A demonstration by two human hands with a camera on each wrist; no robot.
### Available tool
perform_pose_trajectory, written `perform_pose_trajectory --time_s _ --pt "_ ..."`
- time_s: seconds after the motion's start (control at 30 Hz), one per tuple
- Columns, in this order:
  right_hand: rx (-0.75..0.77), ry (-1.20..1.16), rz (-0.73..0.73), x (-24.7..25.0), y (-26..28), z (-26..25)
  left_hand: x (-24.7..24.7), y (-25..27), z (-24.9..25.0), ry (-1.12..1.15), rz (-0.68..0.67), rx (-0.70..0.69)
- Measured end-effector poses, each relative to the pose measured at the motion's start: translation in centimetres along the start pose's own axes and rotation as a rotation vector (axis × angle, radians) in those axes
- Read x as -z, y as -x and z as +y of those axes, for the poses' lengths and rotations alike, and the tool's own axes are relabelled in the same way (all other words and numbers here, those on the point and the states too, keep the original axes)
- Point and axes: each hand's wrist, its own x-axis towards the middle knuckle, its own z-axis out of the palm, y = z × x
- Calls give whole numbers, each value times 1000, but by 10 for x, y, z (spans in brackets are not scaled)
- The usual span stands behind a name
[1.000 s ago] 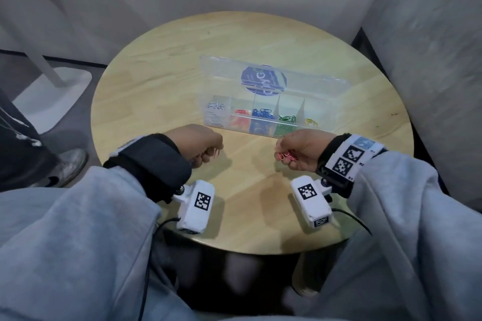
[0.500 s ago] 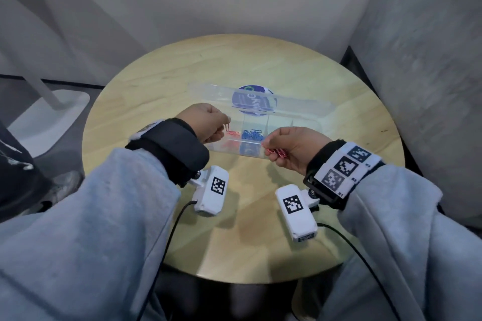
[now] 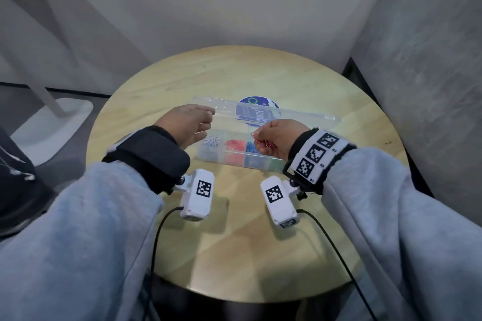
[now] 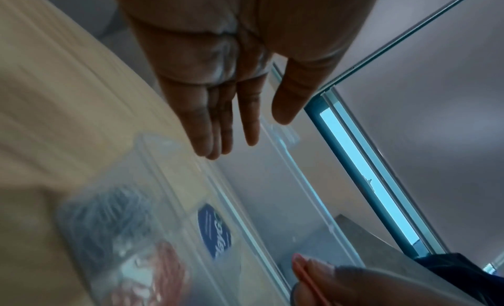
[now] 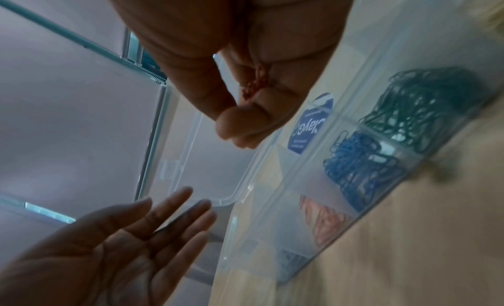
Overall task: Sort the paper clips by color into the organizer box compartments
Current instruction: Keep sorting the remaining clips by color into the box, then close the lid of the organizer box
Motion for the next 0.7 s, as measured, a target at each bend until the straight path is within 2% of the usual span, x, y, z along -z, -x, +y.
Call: perform_pose_trajectory --time_s 0.23,0.33,0.47,0.63,0.7 --pt "-15 125 -24 -26 -34 -2 45 -3 14 -138 154 -106" --pt "-6 107 -41 -32 -25 -4 45 -5 23 -202 164 -166" --pt "23 126 -3 -24 -1 -7 33 3 28 -442 136 -265" --pt "296 446 33 10 44 -15 20 6 28 -939 150 -381" --pt "474 749 197 27 62 -20 15 4 26 -1107 144 -373"
